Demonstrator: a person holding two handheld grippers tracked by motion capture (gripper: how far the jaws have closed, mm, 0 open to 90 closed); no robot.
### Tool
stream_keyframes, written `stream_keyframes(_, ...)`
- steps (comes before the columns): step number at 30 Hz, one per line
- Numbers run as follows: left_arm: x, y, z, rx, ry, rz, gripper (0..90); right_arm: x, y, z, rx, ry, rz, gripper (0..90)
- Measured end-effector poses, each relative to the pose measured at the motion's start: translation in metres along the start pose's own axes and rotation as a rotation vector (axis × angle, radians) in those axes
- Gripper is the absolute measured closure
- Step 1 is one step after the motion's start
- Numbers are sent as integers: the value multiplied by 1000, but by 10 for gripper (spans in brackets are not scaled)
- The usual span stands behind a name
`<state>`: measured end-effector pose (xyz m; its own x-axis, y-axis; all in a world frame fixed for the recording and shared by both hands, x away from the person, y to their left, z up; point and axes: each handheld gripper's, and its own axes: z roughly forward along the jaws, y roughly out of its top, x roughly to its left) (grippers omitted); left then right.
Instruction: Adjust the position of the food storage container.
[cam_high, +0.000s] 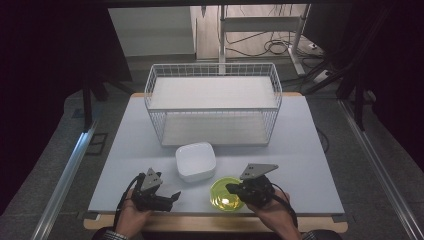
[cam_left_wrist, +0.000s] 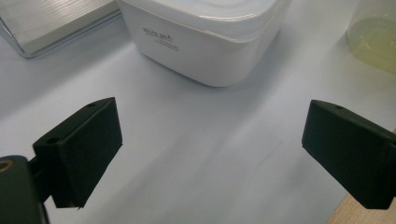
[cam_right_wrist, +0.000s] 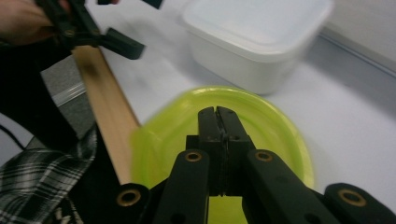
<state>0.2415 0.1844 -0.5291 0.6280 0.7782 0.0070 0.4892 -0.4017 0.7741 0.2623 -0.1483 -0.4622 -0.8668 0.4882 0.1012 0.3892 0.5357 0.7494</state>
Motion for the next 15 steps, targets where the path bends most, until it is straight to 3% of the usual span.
stream_keyframes(3, 0, 0, 0, -4, 2, -2, 47, 11, 5, 11, 13, 31, -18, 895)
stream_keyframes(15, 0, 1, 1, 1, 3, 0, 47, 41, 10, 42, 45, 75, -75, 894)
